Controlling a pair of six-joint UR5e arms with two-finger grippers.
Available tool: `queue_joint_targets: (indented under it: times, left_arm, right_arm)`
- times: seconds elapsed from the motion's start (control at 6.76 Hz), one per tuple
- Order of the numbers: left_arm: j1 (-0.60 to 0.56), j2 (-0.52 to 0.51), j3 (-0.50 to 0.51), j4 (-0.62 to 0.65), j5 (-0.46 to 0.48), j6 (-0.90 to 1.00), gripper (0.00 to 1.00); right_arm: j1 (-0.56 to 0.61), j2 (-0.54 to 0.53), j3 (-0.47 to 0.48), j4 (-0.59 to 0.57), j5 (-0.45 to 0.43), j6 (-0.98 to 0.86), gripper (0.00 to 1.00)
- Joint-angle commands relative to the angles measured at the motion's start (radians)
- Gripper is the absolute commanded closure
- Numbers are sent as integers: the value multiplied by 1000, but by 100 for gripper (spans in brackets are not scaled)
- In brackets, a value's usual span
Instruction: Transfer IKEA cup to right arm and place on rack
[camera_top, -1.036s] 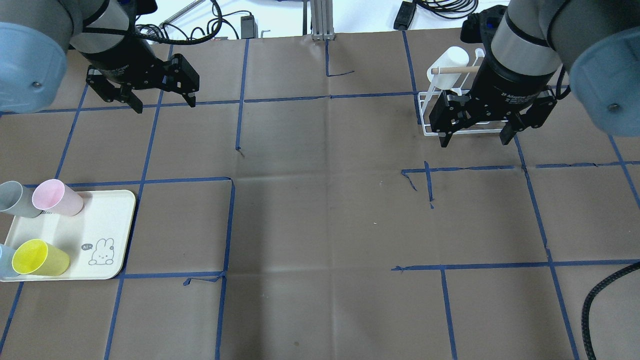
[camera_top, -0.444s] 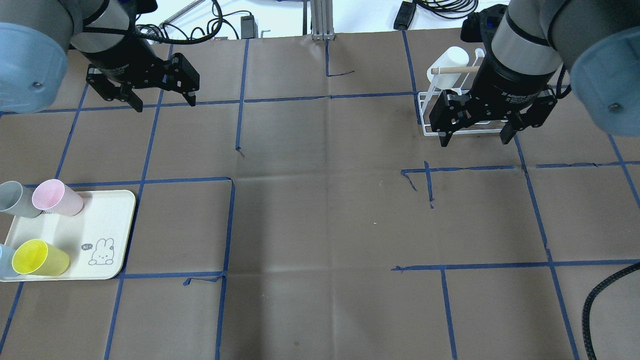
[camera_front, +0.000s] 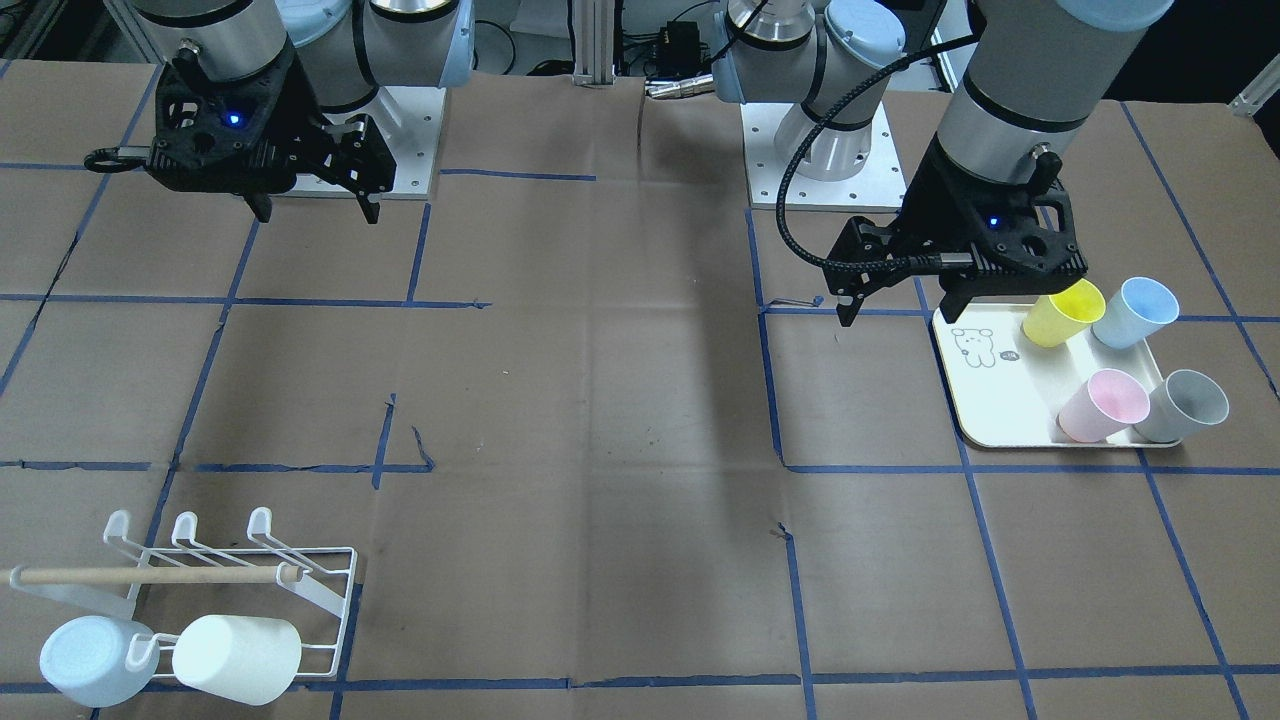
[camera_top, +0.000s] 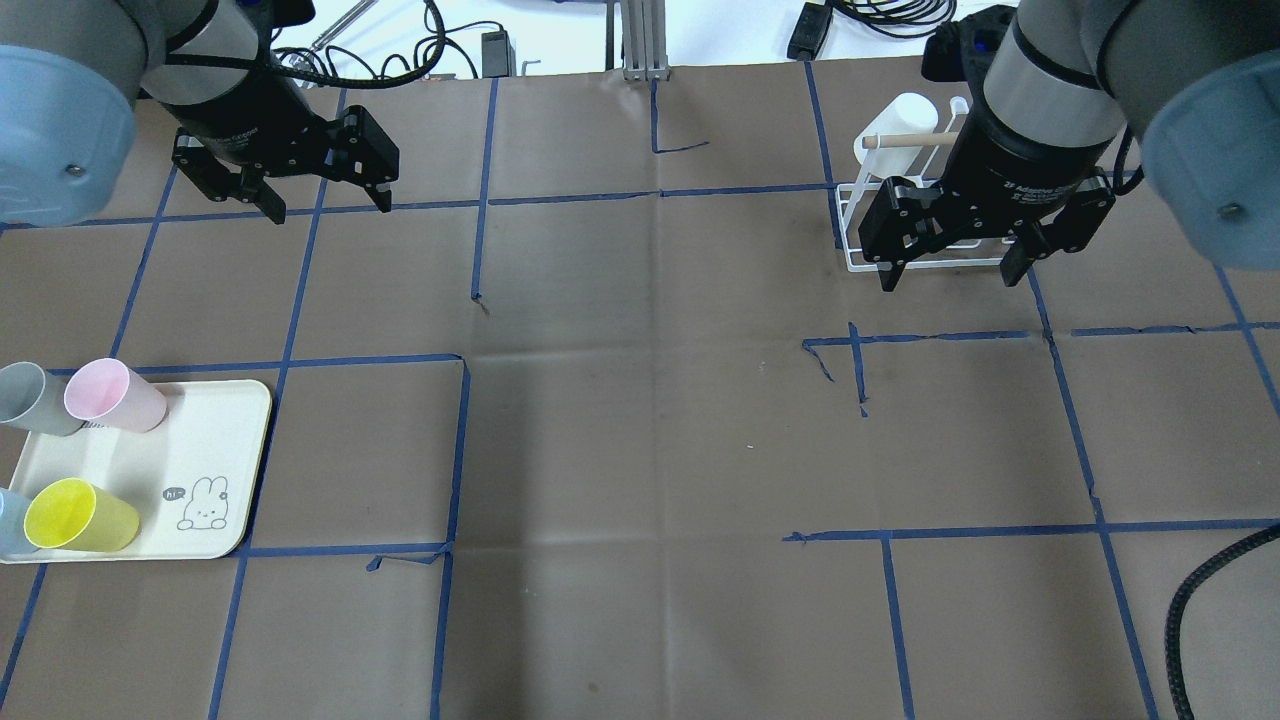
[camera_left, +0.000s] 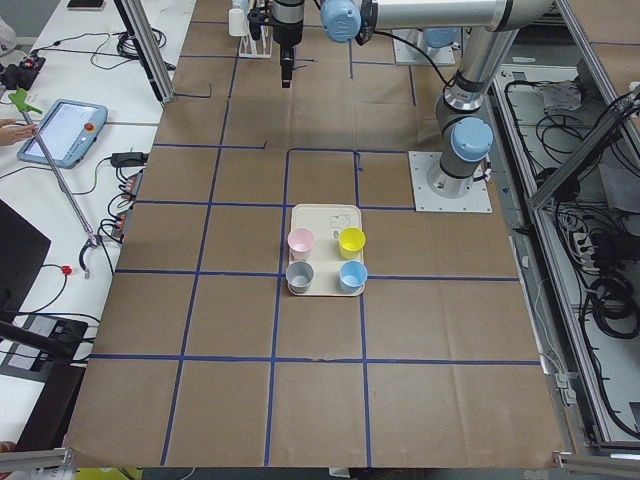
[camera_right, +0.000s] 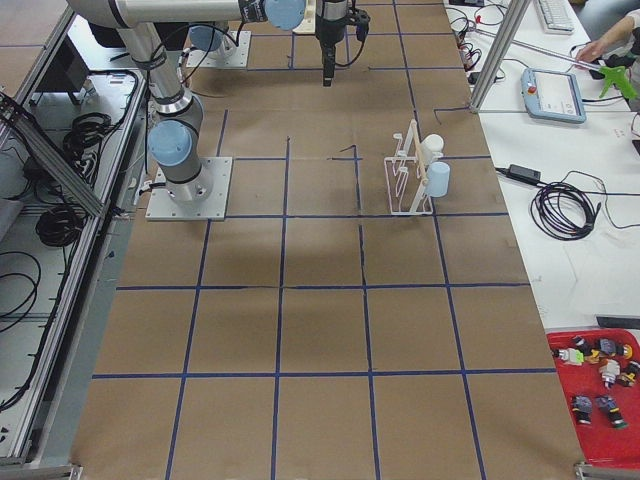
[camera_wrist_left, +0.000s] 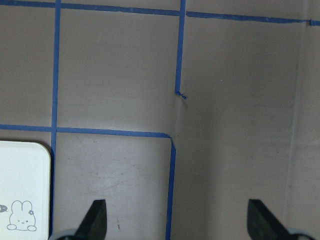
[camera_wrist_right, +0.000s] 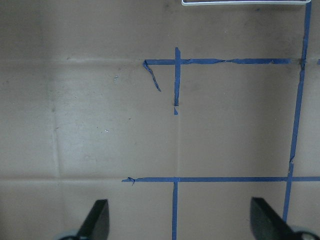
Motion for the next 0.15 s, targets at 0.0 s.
queue_joint_targets:
  times: [0.0]
  left_arm:
    - [0, -2, 0, 0, 0, 0, 0]
  right_arm:
    - [-1, 0, -1, -1, 1, 0, 0]
